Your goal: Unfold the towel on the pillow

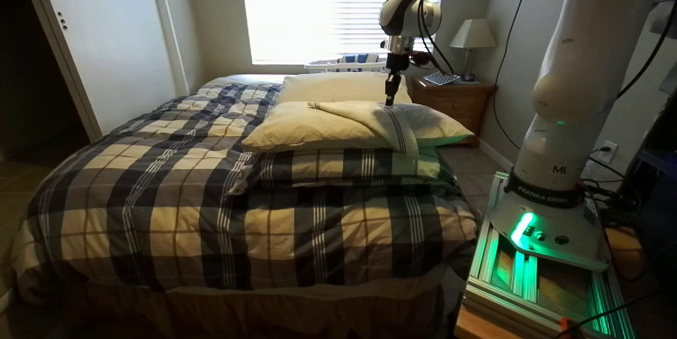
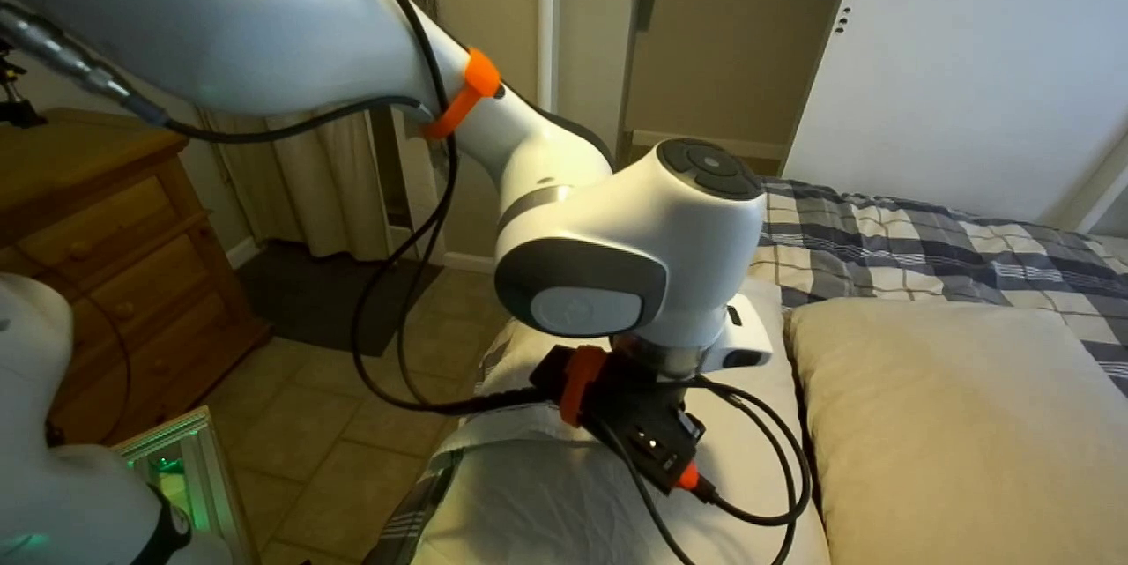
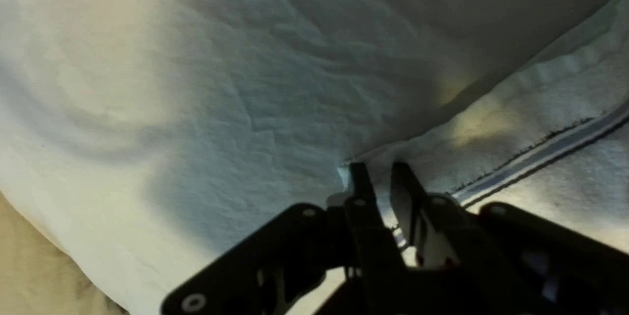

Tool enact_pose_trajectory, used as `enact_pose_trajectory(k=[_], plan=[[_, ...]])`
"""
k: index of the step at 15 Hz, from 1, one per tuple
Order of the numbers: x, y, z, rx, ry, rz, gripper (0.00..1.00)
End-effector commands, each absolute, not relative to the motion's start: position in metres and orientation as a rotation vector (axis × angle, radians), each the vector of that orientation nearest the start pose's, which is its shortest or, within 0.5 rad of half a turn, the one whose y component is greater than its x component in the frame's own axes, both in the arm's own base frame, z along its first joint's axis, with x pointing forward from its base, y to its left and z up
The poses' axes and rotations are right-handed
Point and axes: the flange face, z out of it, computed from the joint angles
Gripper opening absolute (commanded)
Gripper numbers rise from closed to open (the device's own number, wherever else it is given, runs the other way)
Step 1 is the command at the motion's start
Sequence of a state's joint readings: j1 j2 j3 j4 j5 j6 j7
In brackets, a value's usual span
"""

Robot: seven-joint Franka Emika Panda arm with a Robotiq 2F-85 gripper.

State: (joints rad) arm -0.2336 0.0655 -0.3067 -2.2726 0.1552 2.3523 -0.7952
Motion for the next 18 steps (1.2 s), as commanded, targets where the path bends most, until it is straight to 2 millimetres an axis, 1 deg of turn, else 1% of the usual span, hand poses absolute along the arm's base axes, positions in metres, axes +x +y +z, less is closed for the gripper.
enact_pose_trajectory(k=[1, 7, 8, 9, 12, 13, 18], plan=[[0.459, -0.275, 0.332, -3.054, -0.219, -0.112, 0.0], [0.464, -0.275, 0.344, -3.041, -0.212, -0.142, 0.0], [0.464, -0.276, 0.344, -3.04, -0.219, -0.159, 0.26], [0.465, -0.277, 0.344, -3.036, -0.222, -0.164, 0.27], [0.466, -0.282, 0.342, -3.037, -0.254, -0.184, 0.46], [0.465, -0.283, 0.341, -3.035, -0.258, -0.18, 0.54], [0.463, -0.284, 0.329, -3.023, -0.29, -0.161, 0.88]])
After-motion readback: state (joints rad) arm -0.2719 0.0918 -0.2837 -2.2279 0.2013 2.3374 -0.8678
